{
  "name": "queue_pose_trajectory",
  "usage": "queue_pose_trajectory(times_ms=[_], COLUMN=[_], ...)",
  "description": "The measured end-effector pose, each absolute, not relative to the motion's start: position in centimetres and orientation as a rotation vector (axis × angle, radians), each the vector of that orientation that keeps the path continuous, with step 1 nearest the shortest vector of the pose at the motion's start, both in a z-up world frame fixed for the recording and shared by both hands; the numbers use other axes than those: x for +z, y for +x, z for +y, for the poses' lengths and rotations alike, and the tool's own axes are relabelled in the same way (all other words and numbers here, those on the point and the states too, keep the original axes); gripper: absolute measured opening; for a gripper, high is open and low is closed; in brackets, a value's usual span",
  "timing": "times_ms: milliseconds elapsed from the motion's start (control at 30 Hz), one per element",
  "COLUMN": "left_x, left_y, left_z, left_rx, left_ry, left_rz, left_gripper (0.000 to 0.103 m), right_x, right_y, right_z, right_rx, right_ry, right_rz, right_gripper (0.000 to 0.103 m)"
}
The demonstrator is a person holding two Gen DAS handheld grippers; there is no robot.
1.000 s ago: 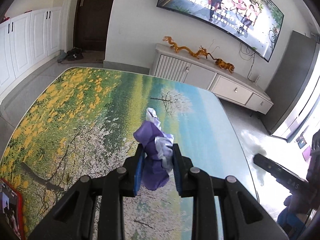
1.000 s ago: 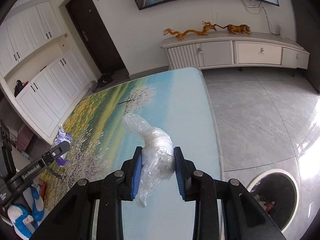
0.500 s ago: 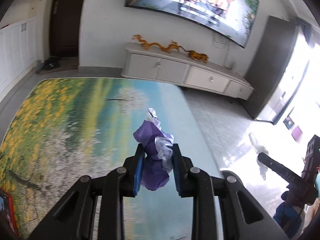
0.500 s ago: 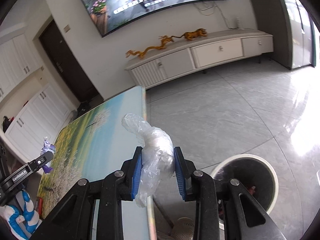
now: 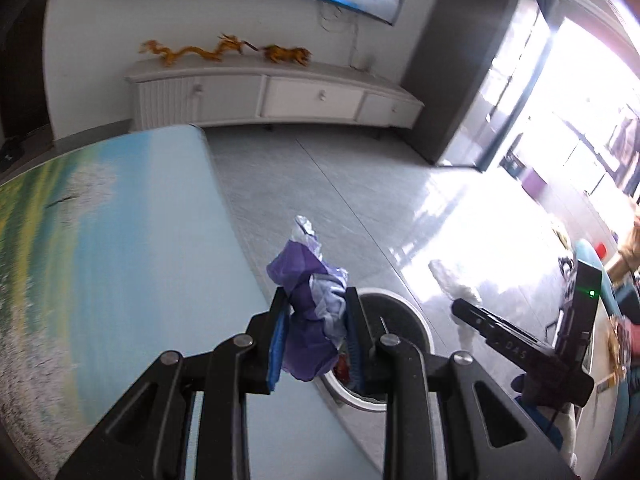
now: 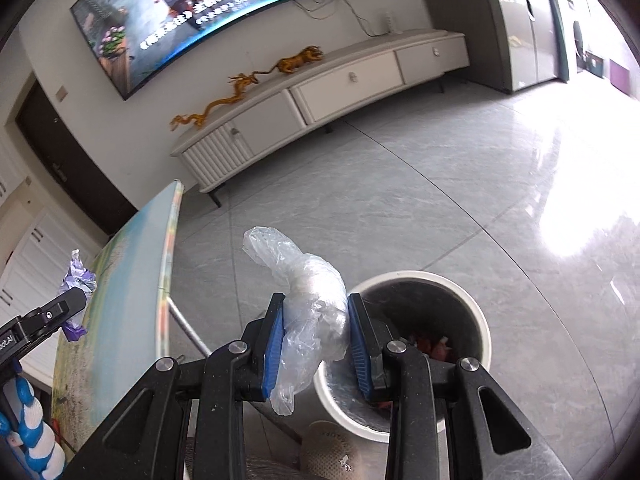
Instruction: Collect trash
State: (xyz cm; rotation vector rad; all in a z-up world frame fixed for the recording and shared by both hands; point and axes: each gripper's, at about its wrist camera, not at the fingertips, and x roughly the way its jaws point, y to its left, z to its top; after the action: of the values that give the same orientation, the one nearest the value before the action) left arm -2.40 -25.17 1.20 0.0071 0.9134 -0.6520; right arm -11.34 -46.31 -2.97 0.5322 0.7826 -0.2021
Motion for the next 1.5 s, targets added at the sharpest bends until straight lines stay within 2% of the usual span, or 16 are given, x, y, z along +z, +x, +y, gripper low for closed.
queue_pose_trajectory(times_ms=[300, 433, 500, 567, 667, 933, 1067, 1500], left_x=[-3.4, -4.8, -5.4, -5.5, -5.3, -3.1, -1.5, 4.4], left_y=[-1.8, -1.2, -1.2, -1.1, -0.7, -0.8, -0.7, -0.7], left_z=[-34.4, -37.1, -38.1, -38.6, -39.0, -35.6, -32.5, -20.0], left_rx=[-0.772, -0.82, -0.848, -0.858, -0.863, -0.797, -0.707, -0.435], left_ry=[0.084, 0.079, 0.076, 0.072, 0.074, 0.081, 0.062, -0.014], left_rz=[1.049, 1.103, 1.129, 1.128, 1.127, 1.051, 0.984, 0.791], left_gripper=[0.027, 0.029, 0.036, 0.051, 0.052, 0.052, 0.06, 0.06], right_x=[-7.5, -8.9, -9.3, -9.6, -9.8, -8.4, -6.8, -0.5], right_y=[-11.2, -11.1, -11.2, -11.5, -11.8, -12.3, -12.0, -9.3], right_z=[-49.8, -51.0, -51.3, -51.7, -52.2, -51.7, -50.3, -41.9], right_rx=[-0.277, -0.316, -0.335, -0.352, -0.368, -0.377, -0.348, -0.167], right_ry=[0.606, 0.626, 0.631, 0.639, 0.645, 0.642, 0.617, 0.485], right_rz=[0.868, 0.893, 0.9, 0.904, 0.905, 0.879, 0.858, 0.787], right_gripper=[0.032, 0.046, 0.049, 0.051, 0.052, 0.055, 0.057, 0.062])
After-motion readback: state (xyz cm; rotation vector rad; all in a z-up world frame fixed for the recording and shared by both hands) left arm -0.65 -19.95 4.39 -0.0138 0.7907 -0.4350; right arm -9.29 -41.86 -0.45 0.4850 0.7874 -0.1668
